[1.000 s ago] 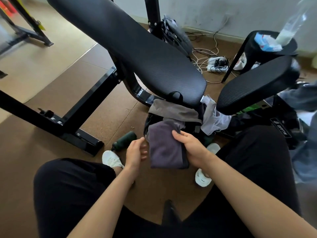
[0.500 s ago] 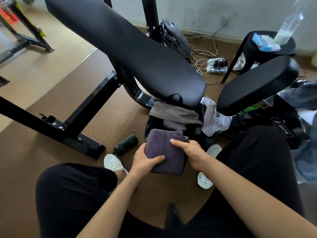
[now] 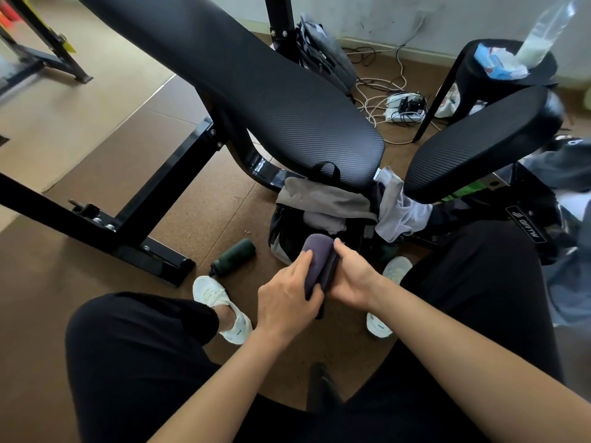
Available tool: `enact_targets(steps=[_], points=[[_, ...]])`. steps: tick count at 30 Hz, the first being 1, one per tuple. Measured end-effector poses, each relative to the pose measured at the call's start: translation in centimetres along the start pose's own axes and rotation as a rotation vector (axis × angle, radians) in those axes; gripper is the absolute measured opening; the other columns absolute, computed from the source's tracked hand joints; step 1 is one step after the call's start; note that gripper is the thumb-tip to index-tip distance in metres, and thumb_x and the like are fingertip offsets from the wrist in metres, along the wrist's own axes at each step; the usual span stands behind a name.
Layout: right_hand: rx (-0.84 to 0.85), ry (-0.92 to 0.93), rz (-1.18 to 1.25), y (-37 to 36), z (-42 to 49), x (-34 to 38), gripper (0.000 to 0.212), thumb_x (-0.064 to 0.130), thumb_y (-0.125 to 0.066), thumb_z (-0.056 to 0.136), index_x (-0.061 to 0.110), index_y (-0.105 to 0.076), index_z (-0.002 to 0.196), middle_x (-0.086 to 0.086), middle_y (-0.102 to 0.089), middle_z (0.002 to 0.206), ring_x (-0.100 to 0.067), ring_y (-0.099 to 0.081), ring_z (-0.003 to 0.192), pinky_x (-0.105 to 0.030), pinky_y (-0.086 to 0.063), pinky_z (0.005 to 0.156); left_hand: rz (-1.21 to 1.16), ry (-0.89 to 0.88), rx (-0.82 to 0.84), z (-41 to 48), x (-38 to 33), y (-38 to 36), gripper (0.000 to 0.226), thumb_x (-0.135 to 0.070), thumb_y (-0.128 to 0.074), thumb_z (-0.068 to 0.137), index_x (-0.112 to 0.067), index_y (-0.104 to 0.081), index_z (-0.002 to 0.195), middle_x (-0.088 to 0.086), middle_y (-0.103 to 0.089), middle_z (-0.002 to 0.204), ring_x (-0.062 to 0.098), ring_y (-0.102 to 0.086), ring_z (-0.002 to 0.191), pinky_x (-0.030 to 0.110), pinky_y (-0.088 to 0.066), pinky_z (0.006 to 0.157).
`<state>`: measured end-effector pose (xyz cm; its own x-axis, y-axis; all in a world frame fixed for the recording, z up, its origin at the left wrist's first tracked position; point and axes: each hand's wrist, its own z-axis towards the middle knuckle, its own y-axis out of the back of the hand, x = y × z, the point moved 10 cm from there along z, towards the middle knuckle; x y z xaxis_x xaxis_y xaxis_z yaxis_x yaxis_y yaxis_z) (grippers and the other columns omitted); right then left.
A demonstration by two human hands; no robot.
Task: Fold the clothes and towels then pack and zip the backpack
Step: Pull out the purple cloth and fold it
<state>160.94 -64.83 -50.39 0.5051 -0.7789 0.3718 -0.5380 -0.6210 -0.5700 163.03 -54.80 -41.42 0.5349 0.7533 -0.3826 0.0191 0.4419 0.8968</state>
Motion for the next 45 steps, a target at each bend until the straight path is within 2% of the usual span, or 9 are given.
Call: enact_targets(steps=[6,10,12,19,24,30,36,42,45], points=[[0.011,0.098,-0.152,0.1,-0.6,1.0,0.044,0.045,-0.064,0.096,0.003,-0.071,0.110,-0.016,-0.071,0.117,-0.029,-0.065,0.115,-0.043,-0.047,0.108,-0.138,-0.088,0.219,0.0,-1.2,-2.3,0.064,-0.058,-0.048,0.092,-0.027,-0.057,0.146,-0.007,-0.052,0.154,0.017,-0.052,0.132,0.036,-0.048,0.103],[-0.243,0.147,-0.240,3.1,0.6,1.4,0.039,0.043,-0.072,0.091,0.009,-0.071,0.109,-0.016,-0.072,0.117,-0.028,-0.067,0.111,-0.045,-0.049,0.108,-0.787,0.177,0.243,0.5,1.6,-2.8,0.028,-0.035,-0.063,0.095,-0.022,-0.079,0.114,-0.008,-0.074,0.120,0.006,-0.066,0.109,0.027,-0.049,0.094],[-0.261,0.139,-0.248,3.2,0.7,1.0,0.047,0.049,-0.071,0.090,0.011,-0.069,0.118,-0.013,-0.071,0.122,-0.027,-0.064,0.115,-0.047,-0.046,0.110,-0.813,0.247,0.161,0.9,3.1,-2.2,0.018,-0.016,-0.070,0.094,-0.021,-0.075,0.111,-0.008,-0.076,0.105,0.006,-0.069,0.095,0.027,-0.053,0.085],[-0.191,0.135,-0.314,2.3,1.2,0.5,0.064,0.062,-0.068,0.086,0.014,-0.064,0.129,-0.011,-0.066,0.131,-0.028,-0.061,0.122,-0.049,-0.043,0.113,-1.091,0.393,0.631,0.0,2.2,-4.7,0.070,-0.018,-0.069,0.098,-0.034,-0.025,0.151,-0.009,-0.046,0.139,0.004,-0.056,0.124,0.029,-0.053,0.102],[-0.109,0.140,-0.525,1.3,2.1,0.8,0.038,0.049,-0.051,0.102,0.017,-0.067,0.114,-0.007,-0.072,0.116,-0.020,-0.068,0.110,-0.038,-0.053,0.101,-1.015,0.288,0.628,0.4,2.5,-5.4,0.066,-0.016,-0.075,0.093,-0.034,-0.037,0.145,-0.007,-0.045,0.147,0.002,-0.052,0.131,0.023,-0.044,0.109],[-0.135,0.278,-1.418,2.3,6.0,3.6,0.050,0.049,-0.049,0.103,0.011,-0.051,0.136,-0.008,-0.061,0.115,-0.024,-0.061,0.103,-0.031,-0.045,0.079,-0.848,0.451,0.597,0.9,5.7,-7.9,0.026,-0.014,-0.073,0.092,-0.020,-0.066,0.116,-0.001,-0.063,0.119,-0.002,-0.057,0.107,0.008,-0.042,0.083],[-0.251,0.494,-2.532,3.0,11.0,10.8,0.070,0.051,-0.055,0.096,0.036,-0.024,0.157,-0.014,-0.013,0.161,-0.042,-0.018,0.141,-0.055,-0.029,0.111,-0.831,0.651,0.536,1.7,9.1,-11.1,0.022,-0.022,-0.069,0.095,-0.029,-0.064,0.116,0.005,-0.066,0.112,0.019,-0.065,0.105,0.027,-0.049,0.082],[-0.392,0.599,-2.795,3.0,15.6,15.2,0.056,0.039,-0.066,0.089,0.028,-0.050,0.141,-0.022,-0.028,0.155,-0.047,-0.028,0.135,-0.057,-0.024,0.103,-0.850,0.738,0.463,5.5,11.3,-14.3,0.019,-0.022,-0.065,0.099,-0.026,-0.062,0.117,-0.001,-0.061,0.107,0.015,-0.061,0.100,0.022,-0.047,0.076],[-0.446,0.635,-2.748,2.3,16.7,16.7,0.042,0.023,-0.069,0.086,0.013,-0.060,0.125,-0.026,-0.050,0.130,-0.046,-0.053,0.111,-0.055,-0.045,0.087,-0.872,0.785,0.448,7.2,12.2,-16.6,0.022,-0.024,-0.065,0.098,-0.024,-0.062,0.120,-0.002,-0.061,0.108,0.015,-0.060,0.103,0.027,-0.050,0.082]])
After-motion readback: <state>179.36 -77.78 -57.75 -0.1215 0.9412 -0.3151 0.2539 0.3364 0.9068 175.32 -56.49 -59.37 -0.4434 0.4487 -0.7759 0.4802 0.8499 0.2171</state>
